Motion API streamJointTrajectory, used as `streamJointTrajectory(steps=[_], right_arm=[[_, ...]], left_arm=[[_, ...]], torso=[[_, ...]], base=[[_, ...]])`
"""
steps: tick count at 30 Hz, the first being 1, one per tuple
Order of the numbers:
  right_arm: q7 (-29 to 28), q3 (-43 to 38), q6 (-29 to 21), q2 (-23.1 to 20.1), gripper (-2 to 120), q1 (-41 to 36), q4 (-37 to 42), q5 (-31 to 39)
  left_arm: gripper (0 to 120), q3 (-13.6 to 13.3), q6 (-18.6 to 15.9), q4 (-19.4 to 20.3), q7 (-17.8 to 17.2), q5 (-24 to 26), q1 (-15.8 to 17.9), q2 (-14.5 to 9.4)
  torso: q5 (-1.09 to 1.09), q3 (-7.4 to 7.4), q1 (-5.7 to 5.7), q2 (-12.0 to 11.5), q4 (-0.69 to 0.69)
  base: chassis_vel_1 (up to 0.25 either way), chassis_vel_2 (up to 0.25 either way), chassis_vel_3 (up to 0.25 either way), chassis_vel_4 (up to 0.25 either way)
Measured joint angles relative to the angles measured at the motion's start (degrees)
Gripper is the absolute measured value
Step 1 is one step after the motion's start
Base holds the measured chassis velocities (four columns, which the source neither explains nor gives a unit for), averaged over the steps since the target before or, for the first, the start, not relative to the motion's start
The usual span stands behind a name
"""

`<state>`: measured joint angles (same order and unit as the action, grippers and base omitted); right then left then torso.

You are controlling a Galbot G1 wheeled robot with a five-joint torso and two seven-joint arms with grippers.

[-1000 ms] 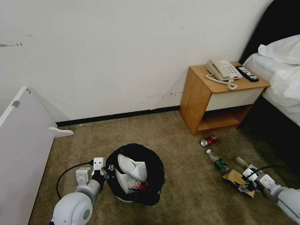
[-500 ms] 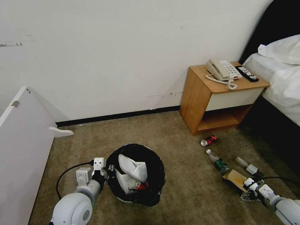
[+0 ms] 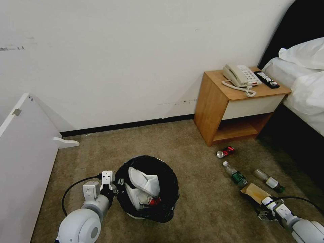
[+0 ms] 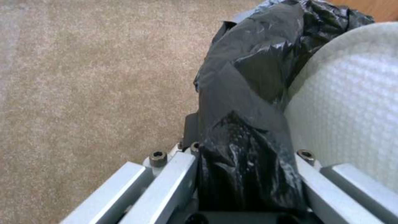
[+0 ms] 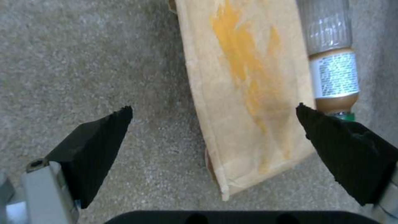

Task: Pick up the trash bin, then pick up the garbage from the floor and place it into the trash bin.

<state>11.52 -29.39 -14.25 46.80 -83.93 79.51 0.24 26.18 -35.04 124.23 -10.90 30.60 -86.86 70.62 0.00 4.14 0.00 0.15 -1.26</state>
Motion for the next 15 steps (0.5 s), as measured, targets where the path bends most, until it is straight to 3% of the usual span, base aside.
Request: streamJointTrajectory(steps=[15], right_arm=[[-1.7,2.3,1.0,2.2,100,4.5,-4.6,-1.3]], left_arm=[[4,0.0,0.3,-0.7,0.2,0.1,0.2,0.2]], torso=[[0.00,0.00,0.00,0.0,0.00]], base=[[0.000,0.000,0.000,0.000]])
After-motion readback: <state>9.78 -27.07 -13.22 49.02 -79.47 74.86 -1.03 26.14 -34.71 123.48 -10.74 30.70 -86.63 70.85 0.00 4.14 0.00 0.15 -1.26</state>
